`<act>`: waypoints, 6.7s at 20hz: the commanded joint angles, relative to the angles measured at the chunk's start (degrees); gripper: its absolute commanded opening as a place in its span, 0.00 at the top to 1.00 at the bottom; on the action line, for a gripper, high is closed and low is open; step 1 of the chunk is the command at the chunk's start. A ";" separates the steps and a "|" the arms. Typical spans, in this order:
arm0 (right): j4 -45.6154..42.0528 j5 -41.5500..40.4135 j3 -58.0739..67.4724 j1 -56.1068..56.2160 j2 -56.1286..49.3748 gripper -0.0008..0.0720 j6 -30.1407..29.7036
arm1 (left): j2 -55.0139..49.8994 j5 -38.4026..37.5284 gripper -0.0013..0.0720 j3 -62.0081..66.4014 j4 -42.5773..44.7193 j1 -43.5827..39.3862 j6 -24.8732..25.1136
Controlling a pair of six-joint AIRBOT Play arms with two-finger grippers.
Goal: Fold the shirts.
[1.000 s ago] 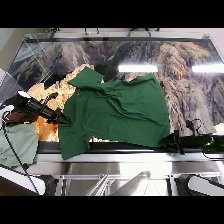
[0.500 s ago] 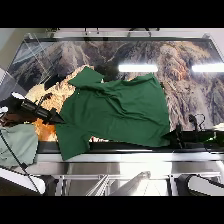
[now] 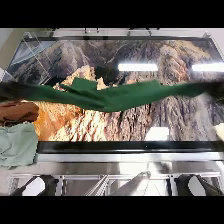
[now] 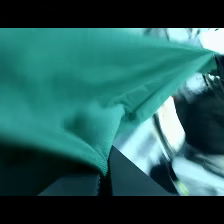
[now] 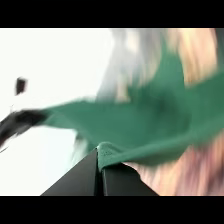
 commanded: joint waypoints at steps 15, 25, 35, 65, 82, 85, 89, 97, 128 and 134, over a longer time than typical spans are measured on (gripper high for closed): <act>-12.48 -15.10 28.85 0.33 7.19 0.97 5.38 | 6.34 8.50 0.95 40.83 -16.26 10.84 -7.15; -14.88 -30.08 1.03 16.11 -17.73 0.97 -0.79 | -24.79 14.49 0.95 21.66 22.40 -16.92 -8.61; 4.04 -35.63 10.14 17.16 -45.42 0.97 -18.73 | -53.22 18.58 0.95 43.23 22.36 -18.16 -13.07; -19.21 -27.41 22.27 11.78 -57.88 0.97 -11.02 | -55.19 6.23 0.95 44.81 23.85 -17.86 -10.99; -42.95 -23.56 22.27 10.62 -52.13 0.60 4.90 | -55.69 1.16 0.53 50.58 36.48 -19.30 -21.70; -49.27 -13.40 21.05 7.82 -48.13 0.60 9.05 | -52.46 -0.33 0.53 51.28 36.41 -16.94 -25.51; -49.79 -10.05 6.12 1.57 -39.17 0.60 10.99 | -38.62 0.48 0.53 33.00 36.48 -13.18 -24.70; -49.11 -19.45 -16.44 2.14 -33.73 0.59 12.33 | -0.22 13.22 0.53 -19.12 40.13 -1.66 -22.49; -43.56 -23.26 -16.41 13.40 -35.23 0.59 9.07 | -1.31 22.14 0.53 -30.29 51.04 -2.27 -22.53; -43.25 -23.23 -16.41 13.40 -35.23 0.59 9.09 | 2.80 25.68 0.53 -35.60 51.15 -4.31 -21.73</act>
